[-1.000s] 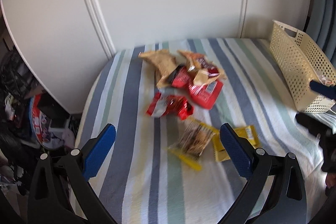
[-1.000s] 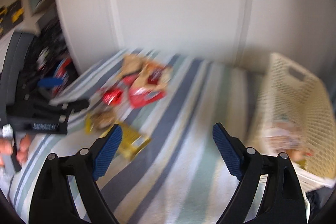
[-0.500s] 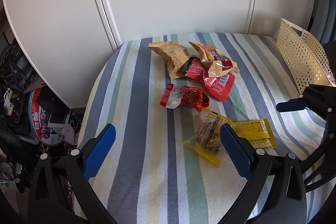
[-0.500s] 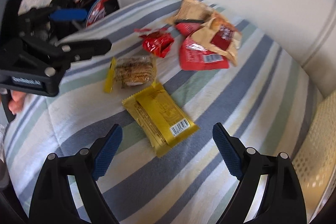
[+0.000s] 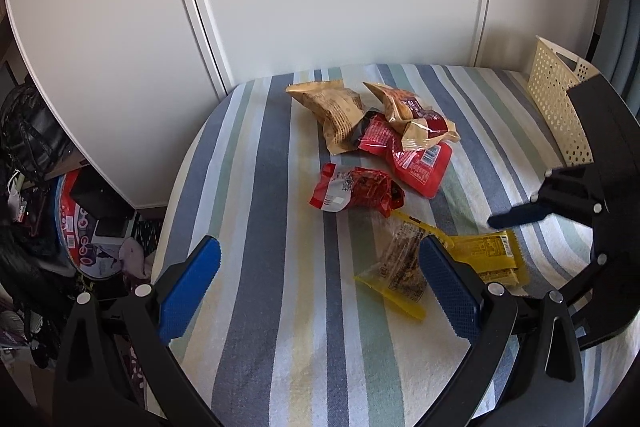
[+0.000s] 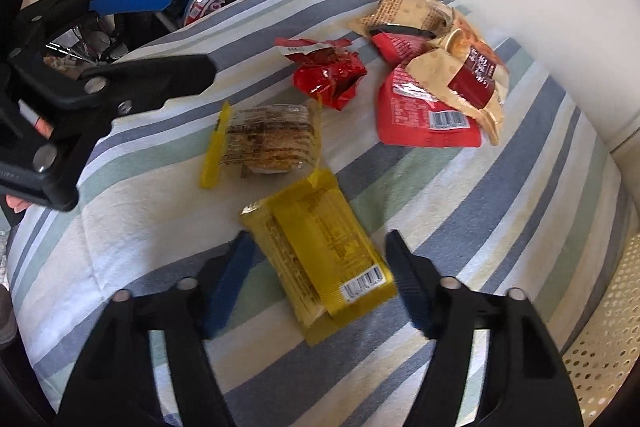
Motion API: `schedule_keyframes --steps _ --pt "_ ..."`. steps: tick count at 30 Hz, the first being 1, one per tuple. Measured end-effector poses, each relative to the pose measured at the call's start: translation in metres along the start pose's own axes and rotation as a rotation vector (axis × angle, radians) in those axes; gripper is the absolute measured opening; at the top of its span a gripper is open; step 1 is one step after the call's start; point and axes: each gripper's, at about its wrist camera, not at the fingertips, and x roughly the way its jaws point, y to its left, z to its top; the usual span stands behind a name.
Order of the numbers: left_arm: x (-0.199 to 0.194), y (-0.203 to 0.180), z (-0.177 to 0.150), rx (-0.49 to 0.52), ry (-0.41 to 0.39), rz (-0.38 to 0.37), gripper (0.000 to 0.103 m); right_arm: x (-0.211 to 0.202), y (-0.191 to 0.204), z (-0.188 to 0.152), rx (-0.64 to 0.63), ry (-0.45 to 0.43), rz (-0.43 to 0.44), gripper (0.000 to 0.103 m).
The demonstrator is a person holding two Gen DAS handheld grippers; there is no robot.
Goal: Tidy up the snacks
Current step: 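Grasp the yellow bar packet with the right tool while the left tool approaches the clear granola packet, then close the left tool on the clear granola packet while the right tool lifts the yellow packet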
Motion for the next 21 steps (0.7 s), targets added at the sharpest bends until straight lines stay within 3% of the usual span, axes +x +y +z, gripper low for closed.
schedule_keyframes --steps 7,12,18,21 --pt "0.001 -0.001 -0.001 -0.002 0.003 -0.01 0.101 -0.004 0.001 -0.005 0.042 -0.011 0.002 0.05" --pt "0.007 -0.006 -0.002 0.01 0.019 -0.023 0.101 -0.01 -0.009 -0.014 0.097 -0.01 -0.051 0.049" --pt "0.018 -0.025 0.0 0.049 0.053 -0.082 0.101 -0.023 -0.039 -0.034 0.253 -0.032 -0.15 0.049" --pt "0.023 -0.036 0.002 0.06 0.066 -0.114 0.098 -0.029 -0.048 -0.041 0.3 -0.056 -0.156 0.049"
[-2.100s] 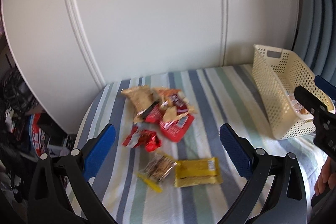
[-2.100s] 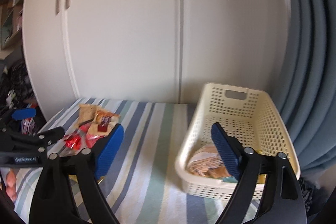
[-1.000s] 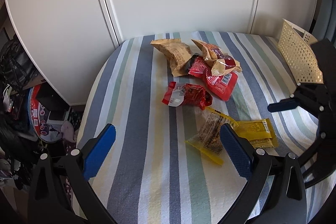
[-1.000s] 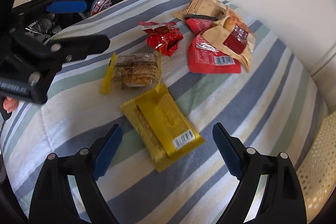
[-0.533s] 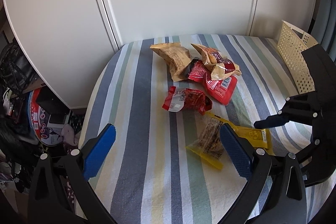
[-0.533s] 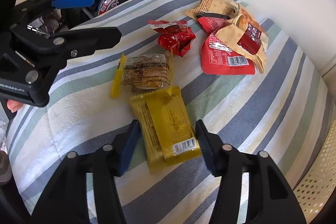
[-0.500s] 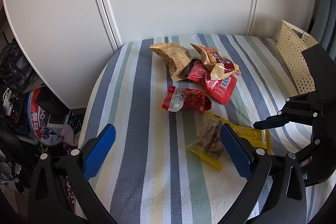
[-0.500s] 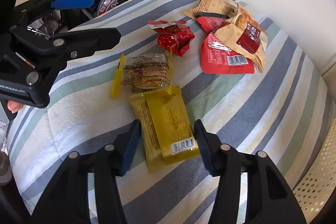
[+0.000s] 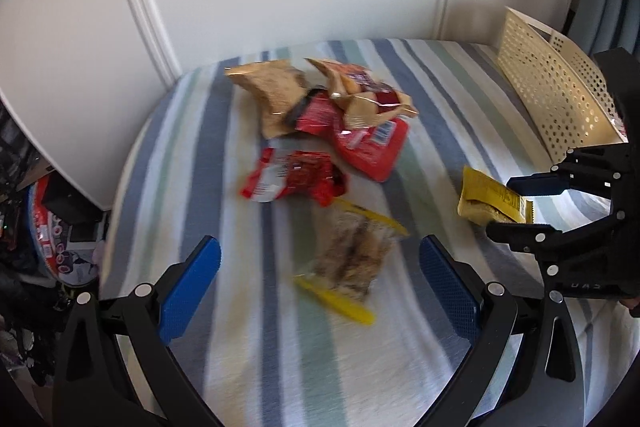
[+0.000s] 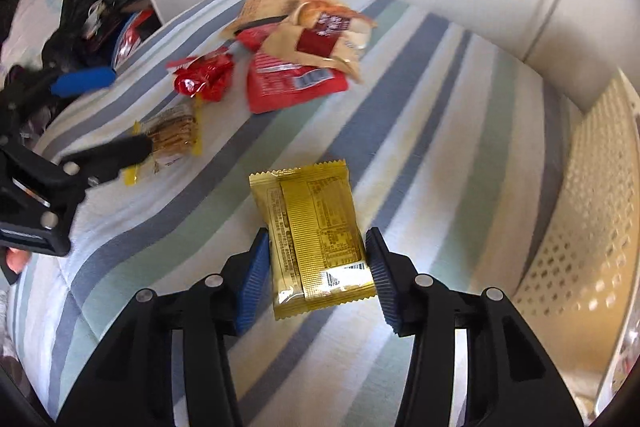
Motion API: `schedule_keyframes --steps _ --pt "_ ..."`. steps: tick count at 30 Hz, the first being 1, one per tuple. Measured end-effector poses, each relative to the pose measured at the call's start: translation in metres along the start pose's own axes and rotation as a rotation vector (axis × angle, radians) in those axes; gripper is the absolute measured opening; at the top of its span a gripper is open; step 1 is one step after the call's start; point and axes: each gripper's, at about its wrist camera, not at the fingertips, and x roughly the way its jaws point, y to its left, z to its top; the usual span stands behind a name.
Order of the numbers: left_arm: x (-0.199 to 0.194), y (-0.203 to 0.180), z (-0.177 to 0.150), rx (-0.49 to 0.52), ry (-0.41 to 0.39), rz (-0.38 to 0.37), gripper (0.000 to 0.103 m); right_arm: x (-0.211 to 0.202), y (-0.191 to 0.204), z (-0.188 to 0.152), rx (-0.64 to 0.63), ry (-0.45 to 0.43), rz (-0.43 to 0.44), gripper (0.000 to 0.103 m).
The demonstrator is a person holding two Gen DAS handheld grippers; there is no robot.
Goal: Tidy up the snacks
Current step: 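Close the left tool on the clear granola packet while the right tool lifts the yellow packet, then carry the yellow packet into the basket and open the right tool while the left tool holds the granola packet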
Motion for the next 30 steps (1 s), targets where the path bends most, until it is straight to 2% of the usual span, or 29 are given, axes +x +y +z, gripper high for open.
schedule_keyframes --steps 2,7,9,15,17,30 --pt "0.007 -0.004 0.002 0.004 0.017 -0.012 0.08 -0.003 -0.003 -0.003 0.016 -0.014 0.01 0.049" --pt "0.022 -0.007 0.004 -0.003 0.085 -0.032 0.065 -0.012 0.0 -0.007 0.036 -0.056 0.036 0.049" --pt "0.027 -0.009 0.003 -0.001 0.105 -0.047 0.065 -0.015 0.002 -0.007 0.046 -0.072 0.04 0.049" --pt "0.034 -0.017 0.002 0.039 0.133 -0.037 0.052 -0.026 0.002 -0.008 0.117 -0.141 0.073 0.049" --pt "0.034 -0.02 0.002 0.046 0.126 -0.039 0.042 -0.029 0.003 -0.009 0.127 -0.157 0.066 0.049" --pt "0.004 -0.008 -0.008 -0.067 -0.005 -0.102 0.039 -0.065 0.0 -0.013 0.187 -0.298 0.046 0.049"
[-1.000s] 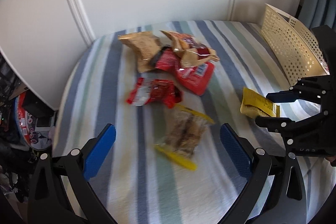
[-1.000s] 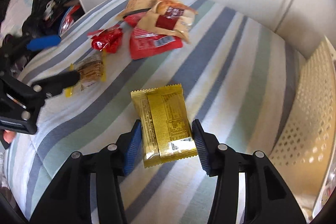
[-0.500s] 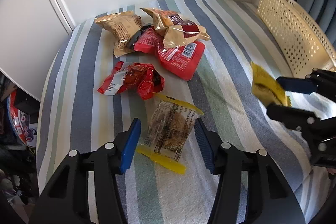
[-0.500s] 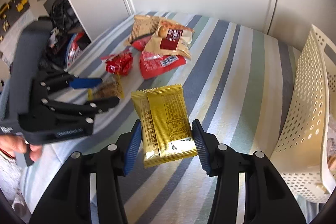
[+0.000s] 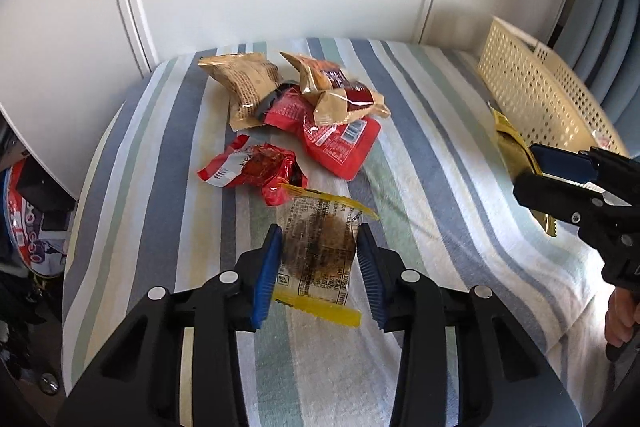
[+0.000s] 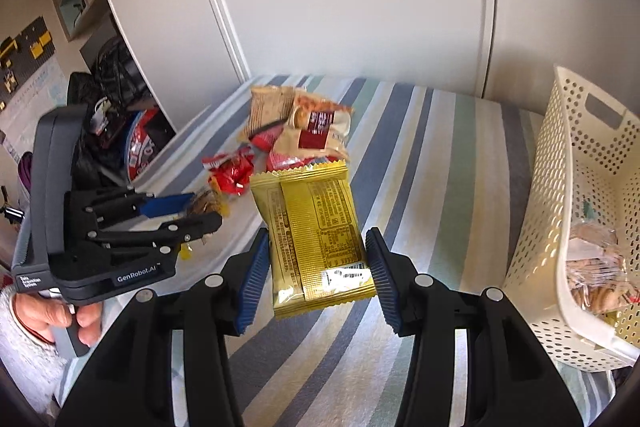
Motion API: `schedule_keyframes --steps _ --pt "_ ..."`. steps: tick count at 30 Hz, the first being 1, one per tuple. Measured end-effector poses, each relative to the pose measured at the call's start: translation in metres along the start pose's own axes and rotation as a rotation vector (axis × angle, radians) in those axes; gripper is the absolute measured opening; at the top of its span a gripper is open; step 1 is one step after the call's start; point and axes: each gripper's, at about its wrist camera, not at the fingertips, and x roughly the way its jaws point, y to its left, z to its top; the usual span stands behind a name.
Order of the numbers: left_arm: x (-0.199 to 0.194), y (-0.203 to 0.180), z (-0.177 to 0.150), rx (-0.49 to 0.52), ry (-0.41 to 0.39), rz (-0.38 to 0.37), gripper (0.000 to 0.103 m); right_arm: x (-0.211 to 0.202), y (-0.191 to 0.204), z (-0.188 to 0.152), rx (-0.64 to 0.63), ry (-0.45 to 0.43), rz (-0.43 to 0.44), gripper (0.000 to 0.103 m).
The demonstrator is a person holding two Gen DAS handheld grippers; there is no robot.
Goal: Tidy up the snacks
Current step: 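Carry the yellow packet into the basket and open the right tool while the left tool holds the granola packet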
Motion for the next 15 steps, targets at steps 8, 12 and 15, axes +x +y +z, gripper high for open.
schedule_keyframes --steps 8,12,15 --pt "-0.006 0.001 -0.001 -0.019 -0.029 0.002 0.039 -0.024 -0.006 0.004 0.035 -0.082 -0.017 0.049" --pt "-0.013 -0.002 0.0 -0.026 -0.054 0.004 0.04 -0.046 -0.019 0.009 0.063 -0.154 -0.067 0.049" --pt "-0.019 -0.004 0.001 -0.033 -0.07 0.005 0.039 -0.064 -0.033 0.012 0.096 -0.209 -0.124 0.049"
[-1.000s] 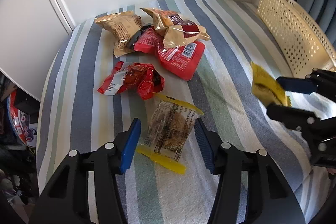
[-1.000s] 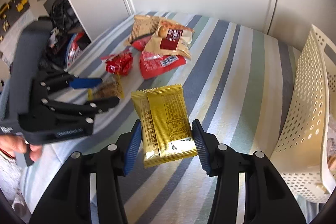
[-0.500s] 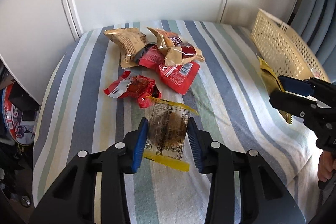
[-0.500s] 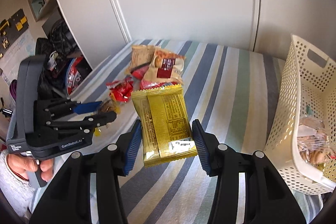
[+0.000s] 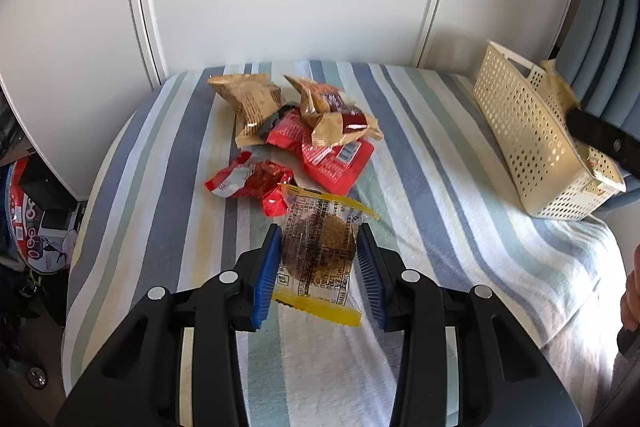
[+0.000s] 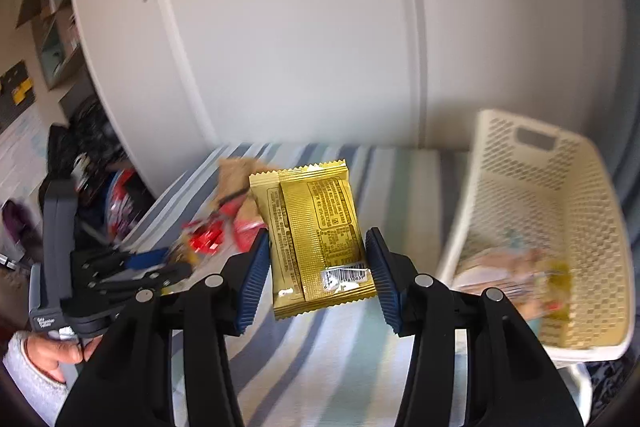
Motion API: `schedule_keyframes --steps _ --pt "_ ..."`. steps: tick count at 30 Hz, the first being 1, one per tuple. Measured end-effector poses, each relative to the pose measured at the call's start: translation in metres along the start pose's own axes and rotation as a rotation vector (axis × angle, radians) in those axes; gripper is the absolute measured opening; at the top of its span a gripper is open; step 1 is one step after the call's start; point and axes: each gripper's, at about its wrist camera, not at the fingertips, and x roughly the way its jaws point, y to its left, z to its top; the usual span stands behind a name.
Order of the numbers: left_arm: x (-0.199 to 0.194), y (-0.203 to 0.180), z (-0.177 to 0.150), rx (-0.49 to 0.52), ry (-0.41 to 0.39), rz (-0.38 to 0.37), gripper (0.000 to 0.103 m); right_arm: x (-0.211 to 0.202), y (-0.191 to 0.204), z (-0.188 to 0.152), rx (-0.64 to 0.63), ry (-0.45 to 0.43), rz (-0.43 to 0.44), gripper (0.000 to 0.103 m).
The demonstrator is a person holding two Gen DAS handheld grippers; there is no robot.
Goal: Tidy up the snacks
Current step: 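Carry the yellow packet into the basket and open the right tool while the left tool holds the granola packet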
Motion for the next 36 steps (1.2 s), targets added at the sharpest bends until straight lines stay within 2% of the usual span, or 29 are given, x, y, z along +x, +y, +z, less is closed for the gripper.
schedule_keyframes --steps 5,9,15,20,21,24,36 --pt "-0.009 -0.009 0.005 0.012 -0.025 -0.013 0.04 -0.016 -0.03 0.006 0.048 -0.053 -0.1 0.049" --pt "-0.015 -0.02 0.009 0.032 -0.04 -0.026 0.04 -0.023 -0.056 0.005 0.108 -0.068 -0.148 0.049" --pt "-0.024 -0.036 0.013 0.057 -0.058 -0.037 0.04 -0.028 -0.087 0.001 0.164 -0.089 -0.287 0.049" --pt "-0.027 -0.047 0.016 0.076 -0.063 -0.044 0.04 -0.029 -0.107 -0.001 0.197 -0.096 -0.344 0.049" --pt "-0.027 -0.049 0.017 0.079 -0.063 -0.045 0.04 -0.028 -0.11 -0.001 0.204 -0.097 -0.345 0.052" --pt "-0.029 -0.055 0.019 0.093 -0.069 -0.046 0.04 -0.031 -0.116 -0.007 0.237 -0.115 -0.358 0.081" --pt "-0.033 -0.092 0.03 0.154 -0.084 -0.076 0.04 -0.049 -0.142 -0.014 0.329 -0.196 -0.423 0.082"
